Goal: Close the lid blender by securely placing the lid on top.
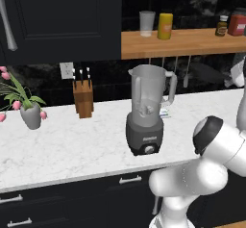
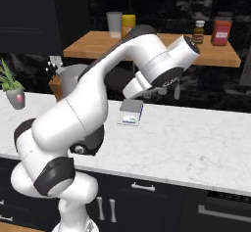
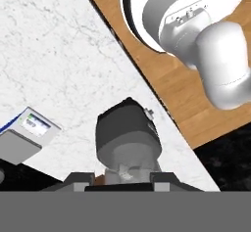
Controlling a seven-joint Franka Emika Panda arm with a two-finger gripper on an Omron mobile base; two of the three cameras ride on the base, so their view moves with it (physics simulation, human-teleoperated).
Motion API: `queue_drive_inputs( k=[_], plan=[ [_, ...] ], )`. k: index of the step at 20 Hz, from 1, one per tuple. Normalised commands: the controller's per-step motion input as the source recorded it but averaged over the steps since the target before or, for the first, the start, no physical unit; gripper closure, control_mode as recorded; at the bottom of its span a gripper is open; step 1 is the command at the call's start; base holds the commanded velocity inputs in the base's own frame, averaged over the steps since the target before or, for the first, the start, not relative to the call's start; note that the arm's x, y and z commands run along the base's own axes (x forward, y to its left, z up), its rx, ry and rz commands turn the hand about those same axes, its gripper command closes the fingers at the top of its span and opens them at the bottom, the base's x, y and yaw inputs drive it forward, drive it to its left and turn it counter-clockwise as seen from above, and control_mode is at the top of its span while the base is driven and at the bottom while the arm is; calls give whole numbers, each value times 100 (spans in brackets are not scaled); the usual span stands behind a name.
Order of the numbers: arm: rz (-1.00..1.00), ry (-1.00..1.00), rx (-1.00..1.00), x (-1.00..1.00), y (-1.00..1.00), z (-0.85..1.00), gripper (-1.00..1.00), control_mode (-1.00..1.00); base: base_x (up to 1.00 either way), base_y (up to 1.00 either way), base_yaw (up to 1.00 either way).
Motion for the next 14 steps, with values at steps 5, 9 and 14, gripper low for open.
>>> queue_drive_inputs(
  k=[5,9,14],
  plan=[
    [0,-9,-6,2,51,12,100,-100,0,0,0],
    [0,0,-8,6,53,17,100,-100,0,0,0],
    [0,0,-5,7,54,33,100,-100,0,0,0]
  ],
)
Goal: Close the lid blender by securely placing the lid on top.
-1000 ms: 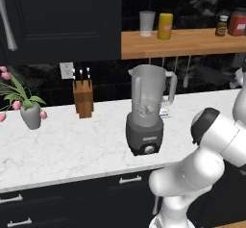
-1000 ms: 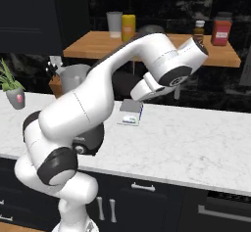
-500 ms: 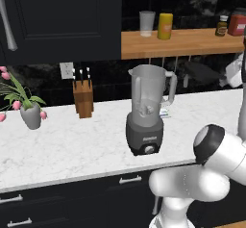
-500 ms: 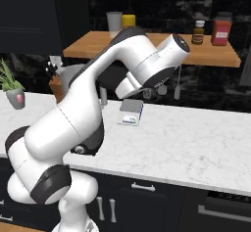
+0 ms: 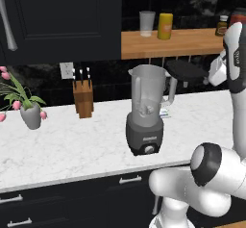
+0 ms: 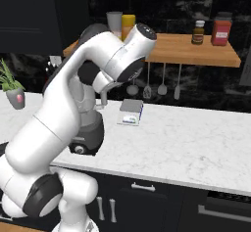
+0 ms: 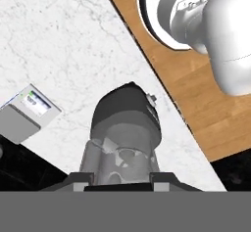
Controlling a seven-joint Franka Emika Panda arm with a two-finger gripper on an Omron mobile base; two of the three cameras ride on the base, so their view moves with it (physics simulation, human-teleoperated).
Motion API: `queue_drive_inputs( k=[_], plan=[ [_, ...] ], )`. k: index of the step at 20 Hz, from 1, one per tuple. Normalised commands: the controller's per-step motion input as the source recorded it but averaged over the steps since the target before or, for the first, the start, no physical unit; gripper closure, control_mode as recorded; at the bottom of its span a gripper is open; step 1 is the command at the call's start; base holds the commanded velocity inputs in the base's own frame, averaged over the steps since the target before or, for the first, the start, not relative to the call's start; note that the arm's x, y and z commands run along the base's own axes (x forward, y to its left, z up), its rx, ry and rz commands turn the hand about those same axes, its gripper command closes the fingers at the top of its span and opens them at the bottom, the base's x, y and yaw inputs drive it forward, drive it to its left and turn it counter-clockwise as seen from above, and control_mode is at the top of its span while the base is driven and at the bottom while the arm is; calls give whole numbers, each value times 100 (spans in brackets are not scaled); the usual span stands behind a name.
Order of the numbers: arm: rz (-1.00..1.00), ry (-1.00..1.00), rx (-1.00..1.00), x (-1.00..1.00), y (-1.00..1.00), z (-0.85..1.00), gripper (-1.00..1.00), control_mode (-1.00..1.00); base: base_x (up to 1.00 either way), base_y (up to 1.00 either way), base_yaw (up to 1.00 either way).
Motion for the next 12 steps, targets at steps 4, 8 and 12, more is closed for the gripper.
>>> queue_drive_inputs(
  k=[4,8,12],
  plan=[
    [0,0,-4,8,56,43,100,-100,0,0,0],
    [0,3,-4,17,49,31,100,-100,0,0,0],
    [0,8,-3,30,41,11,100,-100,0,0,0]
  ],
)
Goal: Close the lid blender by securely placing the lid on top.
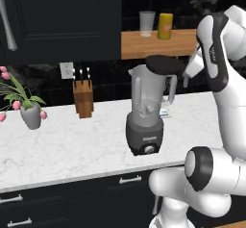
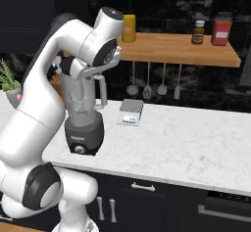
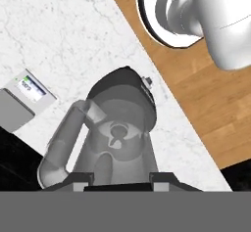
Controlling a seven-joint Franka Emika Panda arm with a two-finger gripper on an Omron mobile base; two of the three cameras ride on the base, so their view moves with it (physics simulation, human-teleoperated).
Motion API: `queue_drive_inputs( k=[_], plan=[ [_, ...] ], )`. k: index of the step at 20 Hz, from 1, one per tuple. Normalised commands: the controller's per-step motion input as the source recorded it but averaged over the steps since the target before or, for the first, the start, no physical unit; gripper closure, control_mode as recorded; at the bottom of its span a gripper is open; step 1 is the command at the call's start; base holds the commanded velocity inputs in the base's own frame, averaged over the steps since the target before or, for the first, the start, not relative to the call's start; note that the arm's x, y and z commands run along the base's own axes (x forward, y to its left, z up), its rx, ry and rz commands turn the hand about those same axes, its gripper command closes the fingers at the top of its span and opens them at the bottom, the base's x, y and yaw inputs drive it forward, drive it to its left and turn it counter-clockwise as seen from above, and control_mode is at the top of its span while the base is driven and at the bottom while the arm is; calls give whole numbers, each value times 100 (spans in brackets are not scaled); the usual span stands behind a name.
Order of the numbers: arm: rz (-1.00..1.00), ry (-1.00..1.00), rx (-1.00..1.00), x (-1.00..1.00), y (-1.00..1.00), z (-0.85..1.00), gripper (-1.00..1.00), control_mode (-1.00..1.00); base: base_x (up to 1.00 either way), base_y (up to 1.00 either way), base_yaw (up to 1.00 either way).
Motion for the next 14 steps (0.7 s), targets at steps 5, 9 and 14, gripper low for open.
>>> queue_drive_inputs(
  k=[5,9,14],
  plan=[
    [-1,9,-1,37,27,0,100,-100,0,0,0],
    [-2,7,0,39,22,0,100,-100,0,0,0],
    [-4,1,0,29,19,0,100,-100,0,0,0]
  ],
)
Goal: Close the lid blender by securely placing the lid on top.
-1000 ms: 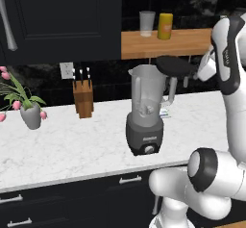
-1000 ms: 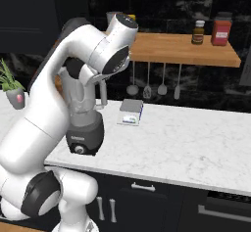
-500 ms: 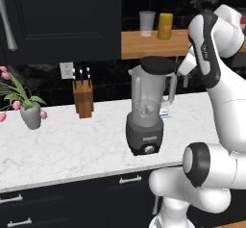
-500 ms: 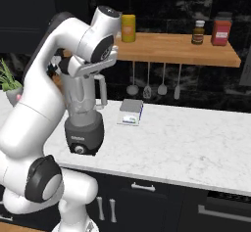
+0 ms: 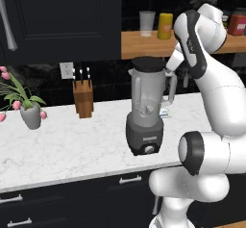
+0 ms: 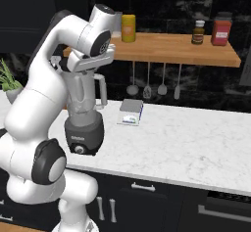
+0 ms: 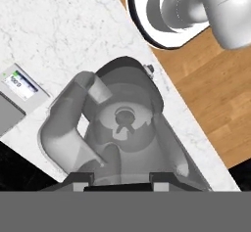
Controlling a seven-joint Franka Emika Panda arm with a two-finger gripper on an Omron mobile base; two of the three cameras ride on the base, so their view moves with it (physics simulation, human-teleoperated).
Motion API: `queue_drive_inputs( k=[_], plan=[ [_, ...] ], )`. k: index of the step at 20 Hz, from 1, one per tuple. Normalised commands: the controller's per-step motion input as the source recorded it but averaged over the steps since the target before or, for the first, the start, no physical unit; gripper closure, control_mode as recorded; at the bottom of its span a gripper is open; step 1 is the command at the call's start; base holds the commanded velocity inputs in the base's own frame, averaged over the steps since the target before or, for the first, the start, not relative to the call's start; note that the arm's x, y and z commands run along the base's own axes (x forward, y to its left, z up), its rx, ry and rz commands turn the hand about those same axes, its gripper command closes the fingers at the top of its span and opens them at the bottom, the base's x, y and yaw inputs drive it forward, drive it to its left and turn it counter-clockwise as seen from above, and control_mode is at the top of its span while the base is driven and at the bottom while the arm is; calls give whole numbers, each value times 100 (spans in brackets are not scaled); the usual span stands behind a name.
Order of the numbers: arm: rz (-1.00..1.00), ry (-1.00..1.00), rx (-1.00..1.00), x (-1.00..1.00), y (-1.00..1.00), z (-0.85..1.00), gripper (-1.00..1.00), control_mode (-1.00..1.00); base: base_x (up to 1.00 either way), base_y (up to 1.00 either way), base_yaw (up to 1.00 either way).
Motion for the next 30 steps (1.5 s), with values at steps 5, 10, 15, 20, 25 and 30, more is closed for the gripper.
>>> queue_drive_inputs(
  k=[5,10,15,20,25,30],
  plan=[
    [-5,0,0,18,13,0,100,-100,0,0,0],
    [-5,0,0,16,1,-3,100,-100,0,0,0],
    [-5,0,0,10,0,-13,100,-100,0,0,0],
    [-5,0,0,1,9,-15,100,-100,0,0,0],
    [-2,0,0,0,6,-2,100,-100,0,0,0],
    [0,0,0,-10,0,0,100,-100,0,0,0]
  ],
)
